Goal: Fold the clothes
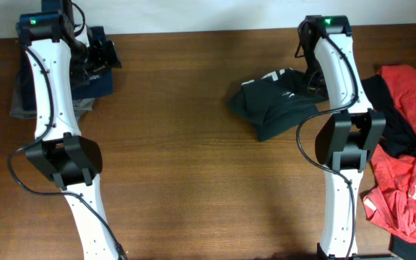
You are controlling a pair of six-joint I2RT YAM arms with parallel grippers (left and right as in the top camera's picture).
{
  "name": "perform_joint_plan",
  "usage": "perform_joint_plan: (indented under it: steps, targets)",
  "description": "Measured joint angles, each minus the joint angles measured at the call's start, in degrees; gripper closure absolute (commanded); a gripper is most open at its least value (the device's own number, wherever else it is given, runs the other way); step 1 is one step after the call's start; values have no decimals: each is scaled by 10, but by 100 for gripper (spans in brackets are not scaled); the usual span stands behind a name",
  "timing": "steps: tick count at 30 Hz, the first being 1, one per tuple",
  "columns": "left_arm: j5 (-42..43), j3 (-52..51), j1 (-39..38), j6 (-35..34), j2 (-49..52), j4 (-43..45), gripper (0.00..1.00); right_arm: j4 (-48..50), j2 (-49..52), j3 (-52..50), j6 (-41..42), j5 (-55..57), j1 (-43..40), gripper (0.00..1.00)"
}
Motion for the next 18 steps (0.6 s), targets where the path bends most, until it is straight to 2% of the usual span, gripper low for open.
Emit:
perform_joint_plan:
  steps: [2, 6, 10, 12, 13, 18]
  targets:
    - [0, 0, 0, 0, 0, 0, 1, 0, 0, 0, -14, -19, 3, 19]
    - [0, 0, 0, 0, 0, -1, 1, 0, 0, 0, -42, -75, 9, 21]
    - [0, 0, 0, 0, 0, -2, 1, 0, -2, 0, -61, -127, 10, 33]
    - [0, 0, 0, 0, 0, -1, 1, 2, -8, 0, -81, -154, 10, 46]
    - [0, 0, 0, 0, 0, -1, 1, 7, -15, 0, -92, -178, 10, 49]
    - [0, 0, 0, 0, 0, 5, 1, 33, -41, 0, -165, -293, 10, 49]
